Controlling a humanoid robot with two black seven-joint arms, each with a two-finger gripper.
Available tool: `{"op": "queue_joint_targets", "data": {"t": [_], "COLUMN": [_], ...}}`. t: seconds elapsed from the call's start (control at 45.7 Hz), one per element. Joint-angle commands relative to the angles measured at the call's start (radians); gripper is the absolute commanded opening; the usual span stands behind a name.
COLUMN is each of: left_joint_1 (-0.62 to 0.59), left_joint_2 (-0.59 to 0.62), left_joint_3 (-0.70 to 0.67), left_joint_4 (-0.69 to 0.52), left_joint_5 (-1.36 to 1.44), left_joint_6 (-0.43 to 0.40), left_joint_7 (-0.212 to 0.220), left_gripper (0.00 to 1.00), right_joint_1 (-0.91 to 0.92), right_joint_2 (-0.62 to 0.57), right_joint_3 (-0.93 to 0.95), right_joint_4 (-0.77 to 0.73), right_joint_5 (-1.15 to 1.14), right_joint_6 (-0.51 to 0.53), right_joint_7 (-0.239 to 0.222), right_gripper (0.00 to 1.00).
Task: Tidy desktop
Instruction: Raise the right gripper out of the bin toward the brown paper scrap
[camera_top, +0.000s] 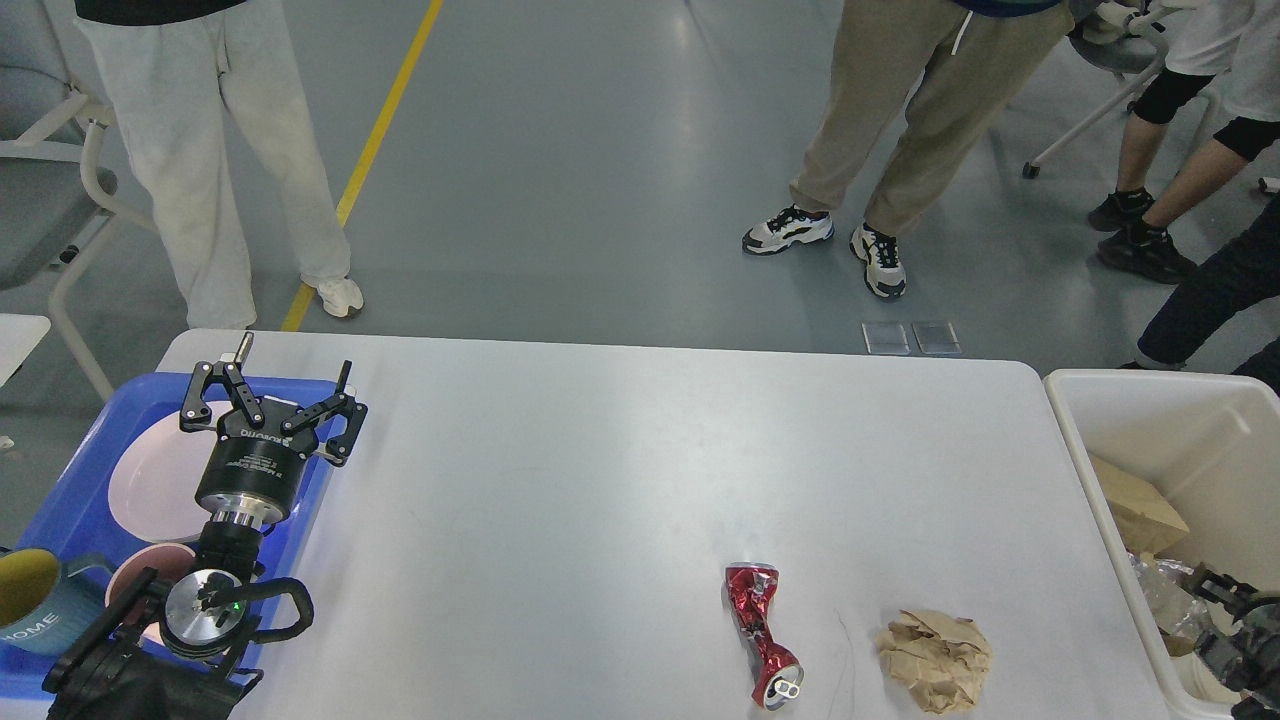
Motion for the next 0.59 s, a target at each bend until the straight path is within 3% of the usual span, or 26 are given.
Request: {"op": "queue_joint_targets", "data": {"t": [0.0, 0.175, 0.284, 0.481, 0.569], "left_joint_1": [0.000, 0.000, 0.000, 0.000, 0.000], "left_joint_2": [0.000, 0.000, 0.000, 0.000, 0.000], "left_joint_3": [0.000, 0.000, -0.001, 0.000, 0.000], "left_joint_4": [0.000, 0.000, 0.000, 0.000, 0.000], "left_joint_5": [0.000, 0.000, 0.000, 0.000, 0.000], "left_joint_6": [0.000, 0.000, 0.000, 0.000, 0.000], "left_joint_7": [0.000, 0.000, 0.000, 0.002, 0.000], "left_gripper": [0.96, 0.97, 0.96, 0.96, 0.96], "right_joint_1": [0.226, 0.591, 0.866, 1.272, 1.433], "right_joint_2": [-0.110, -0.202, -0.142, -0.003, 0.016], "right_joint_3": [-0.049, -0.251, -0.411, -0.477, -0.480], "right_joint_4": [0.234, 0.554, 0.641, 0.822, 0.948], "right_joint_5": [-0.173, -0.318, -0.312, -0.305, -0.261], "right_joint_6": [0.091, 0.331, 0.564, 1.040, 1.051], "right_joint_7": [-0.034, -0.088, -0.091, -0.089, -0.086], "right_gripper": [1.00, 1.00, 1.00, 1.00, 1.00]}}
